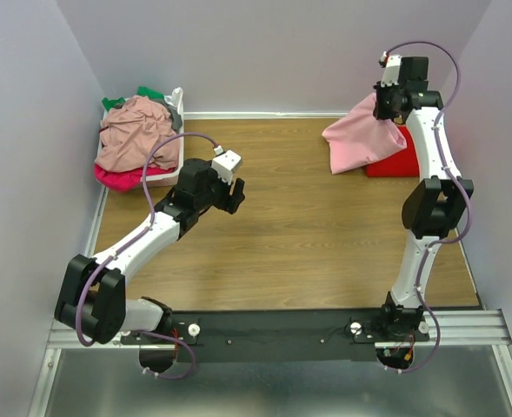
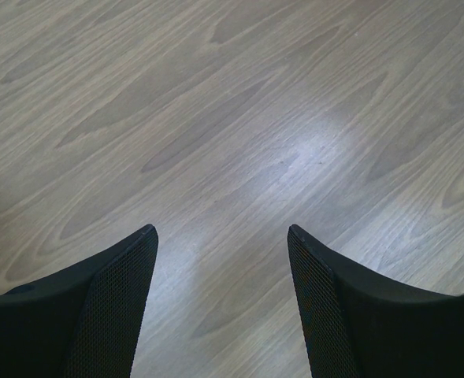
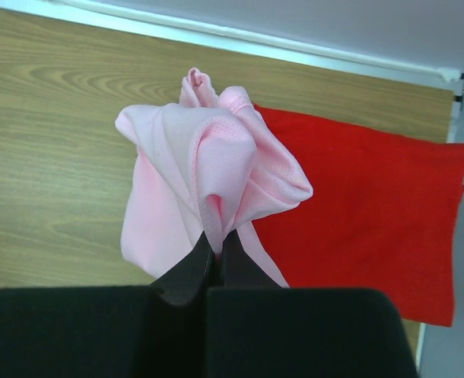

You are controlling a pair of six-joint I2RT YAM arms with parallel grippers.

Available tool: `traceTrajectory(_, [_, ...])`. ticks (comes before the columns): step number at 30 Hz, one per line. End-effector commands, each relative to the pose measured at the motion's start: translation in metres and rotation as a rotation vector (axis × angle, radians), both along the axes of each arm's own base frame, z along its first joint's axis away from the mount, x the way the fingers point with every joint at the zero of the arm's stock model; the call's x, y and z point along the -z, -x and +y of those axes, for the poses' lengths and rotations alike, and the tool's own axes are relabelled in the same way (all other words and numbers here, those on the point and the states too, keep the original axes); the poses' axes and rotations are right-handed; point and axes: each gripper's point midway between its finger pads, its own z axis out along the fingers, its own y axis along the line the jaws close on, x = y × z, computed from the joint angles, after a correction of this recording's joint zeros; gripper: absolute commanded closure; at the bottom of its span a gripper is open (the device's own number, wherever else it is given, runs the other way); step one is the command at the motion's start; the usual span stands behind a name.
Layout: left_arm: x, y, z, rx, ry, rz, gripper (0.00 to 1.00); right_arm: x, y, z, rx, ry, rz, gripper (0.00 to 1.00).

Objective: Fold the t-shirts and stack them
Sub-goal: Neatly place the folded tshirt to the corner

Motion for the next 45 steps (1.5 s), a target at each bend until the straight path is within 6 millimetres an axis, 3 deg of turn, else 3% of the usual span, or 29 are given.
traceTrajectory(1, [-0.014, 0.003, -0.007, 0.032, 0.012, -0.029, 0.26, -0.045, 0.003, -0.015, 0.042, 0.062, -0.093, 1.00])
traceTrajectory(18, [-0.014, 0.004, -0.009, 0.037, 0.007, -0.035, 0.26, -0.076, 0.016, -0.023, 0.062, 0.110, -0.145, 1.00])
traceTrajectory(30, [-0.018, 0.004, -0.008, 0.031, 0.002, -0.050, 0.26, -0.074, 0.021, -0.029, 0.073, 0.124, -0.135, 1.00])
traceTrajectory(45, [-0.018, 0.004, -0.009, 0.031, -0.005, -0.054, 0.26, -0.093, 0.032, -0.045, 0.094, 0.124, -0.167, 1.00])
